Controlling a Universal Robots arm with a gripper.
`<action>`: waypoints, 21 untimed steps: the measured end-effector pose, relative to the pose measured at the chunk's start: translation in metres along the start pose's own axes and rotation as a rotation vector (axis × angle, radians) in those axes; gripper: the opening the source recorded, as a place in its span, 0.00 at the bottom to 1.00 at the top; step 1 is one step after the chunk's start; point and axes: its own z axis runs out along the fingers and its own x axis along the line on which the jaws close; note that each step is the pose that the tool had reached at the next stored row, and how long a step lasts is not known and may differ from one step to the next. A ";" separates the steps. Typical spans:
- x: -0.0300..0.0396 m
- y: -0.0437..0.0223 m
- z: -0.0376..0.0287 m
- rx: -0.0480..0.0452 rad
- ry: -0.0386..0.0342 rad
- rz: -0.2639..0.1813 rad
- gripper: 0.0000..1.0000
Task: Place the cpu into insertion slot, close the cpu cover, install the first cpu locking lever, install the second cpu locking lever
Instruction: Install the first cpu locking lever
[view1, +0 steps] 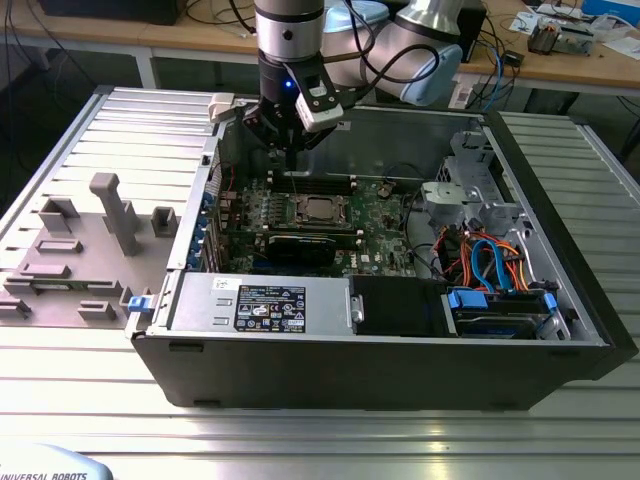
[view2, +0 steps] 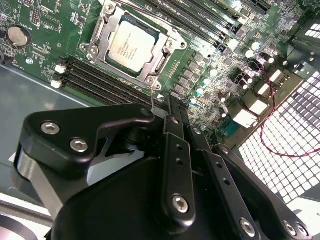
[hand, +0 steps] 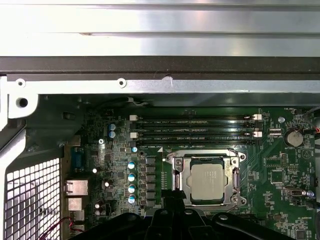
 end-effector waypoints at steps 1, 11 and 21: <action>0.0000 0.0000 0.0000 0.0000 0.0000 0.000 0.11; 0.0029 -0.0003 0.0086 -0.0002 -0.0042 -0.003 0.11; 0.0084 -0.0005 0.0153 -0.0004 -0.0150 -0.006 0.11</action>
